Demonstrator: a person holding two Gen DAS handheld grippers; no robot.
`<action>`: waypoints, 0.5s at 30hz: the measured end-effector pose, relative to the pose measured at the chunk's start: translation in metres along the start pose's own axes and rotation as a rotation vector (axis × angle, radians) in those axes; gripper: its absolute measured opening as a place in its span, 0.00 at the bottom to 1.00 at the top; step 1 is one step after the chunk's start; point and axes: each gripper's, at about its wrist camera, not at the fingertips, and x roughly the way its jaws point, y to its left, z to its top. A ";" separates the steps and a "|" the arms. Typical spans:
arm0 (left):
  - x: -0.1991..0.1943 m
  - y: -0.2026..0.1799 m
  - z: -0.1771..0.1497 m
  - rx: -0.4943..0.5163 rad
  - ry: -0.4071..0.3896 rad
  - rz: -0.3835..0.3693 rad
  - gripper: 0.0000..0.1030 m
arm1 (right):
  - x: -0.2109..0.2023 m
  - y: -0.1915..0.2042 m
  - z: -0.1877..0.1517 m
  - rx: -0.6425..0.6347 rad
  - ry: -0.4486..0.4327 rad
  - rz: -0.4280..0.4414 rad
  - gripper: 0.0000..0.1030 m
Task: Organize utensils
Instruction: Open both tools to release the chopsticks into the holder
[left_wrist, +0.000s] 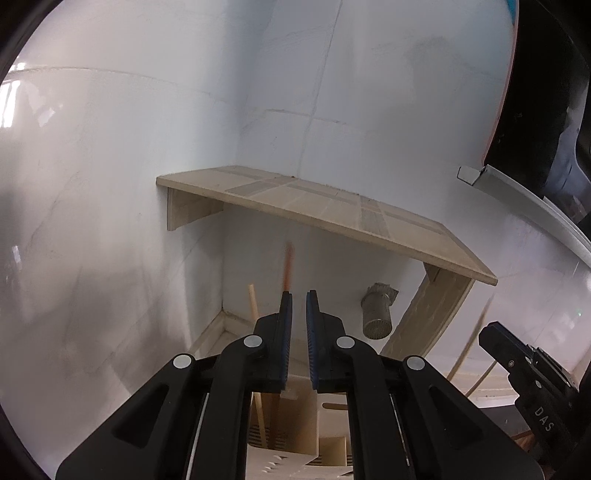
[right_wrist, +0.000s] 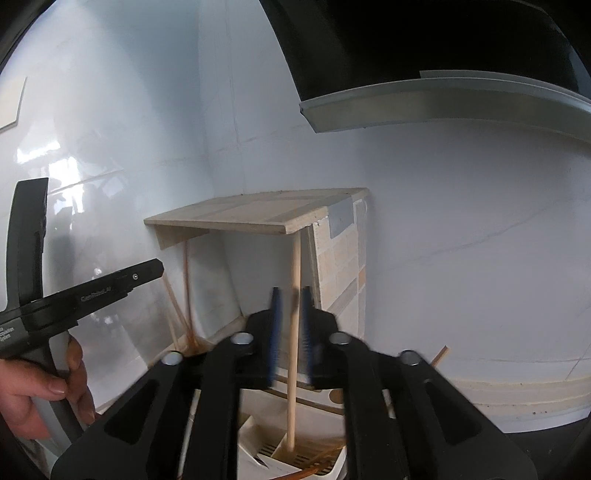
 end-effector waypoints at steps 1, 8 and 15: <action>-0.001 0.000 0.000 0.001 0.001 0.000 0.08 | 0.000 0.000 0.000 0.003 0.003 0.002 0.30; -0.005 -0.002 0.002 0.011 -0.001 -0.001 0.15 | -0.004 0.003 0.001 -0.011 0.008 -0.006 0.30; -0.015 -0.005 0.001 0.042 -0.004 0.013 0.23 | -0.013 0.005 0.003 -0.017 0.006 -0.018 0.35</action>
